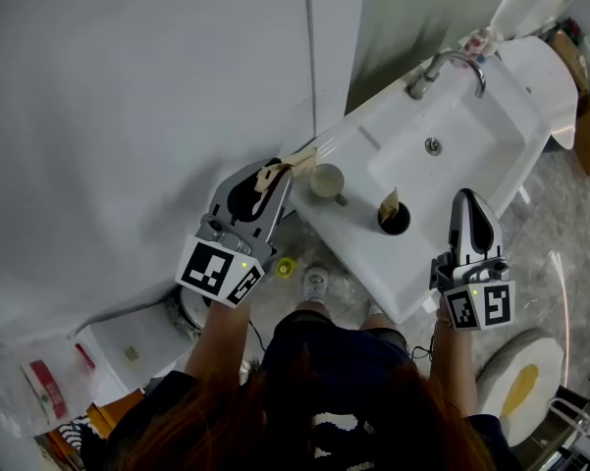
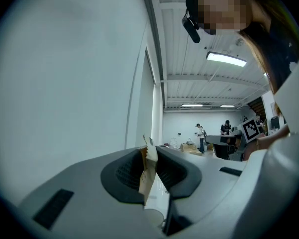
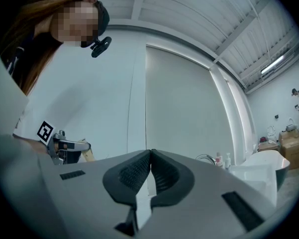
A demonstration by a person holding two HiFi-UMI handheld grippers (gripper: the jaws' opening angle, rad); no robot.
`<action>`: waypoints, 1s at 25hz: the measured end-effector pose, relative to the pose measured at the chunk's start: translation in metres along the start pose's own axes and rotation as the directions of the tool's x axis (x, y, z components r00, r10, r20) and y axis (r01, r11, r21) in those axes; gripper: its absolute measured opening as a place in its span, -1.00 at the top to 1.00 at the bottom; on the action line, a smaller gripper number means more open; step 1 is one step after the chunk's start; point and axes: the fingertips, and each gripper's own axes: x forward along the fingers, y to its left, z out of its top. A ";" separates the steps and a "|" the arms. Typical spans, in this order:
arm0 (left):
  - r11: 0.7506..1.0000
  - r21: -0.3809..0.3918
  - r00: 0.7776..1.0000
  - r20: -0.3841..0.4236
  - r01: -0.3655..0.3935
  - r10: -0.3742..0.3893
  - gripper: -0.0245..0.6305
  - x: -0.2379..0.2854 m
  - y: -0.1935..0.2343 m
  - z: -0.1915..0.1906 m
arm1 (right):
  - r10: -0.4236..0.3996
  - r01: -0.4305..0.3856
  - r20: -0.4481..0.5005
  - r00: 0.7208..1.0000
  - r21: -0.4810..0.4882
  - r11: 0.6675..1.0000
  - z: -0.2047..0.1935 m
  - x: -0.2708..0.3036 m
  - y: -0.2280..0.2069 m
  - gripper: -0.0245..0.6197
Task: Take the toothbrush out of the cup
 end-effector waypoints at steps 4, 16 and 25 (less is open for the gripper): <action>0.997 0.033 0.998 -0.010 -0.067 0.067 0.70 -0.008 -0.014 0.003 | 0.071 -0.071 0.011 0.997 0.024 0.997 -0.003 -0.003 -0.006 0.88; 0.886 0.012 0.884 0.070 -0.464 0.462 0.70 -0.002 -0.146 -0.008 | 0.394 -0.392 -0.012 0.919 0.093 0.915 -0.015 -0.069 -0.123 0.88; 0.748 0.014 0.748 0.053 -0.663 0.662 0.70 -0.044 -0.257 -0.007 | 0.534 -0.527 -0.015 0.845 0.148 0.837 -0.004 -0.127 -0.170 0.88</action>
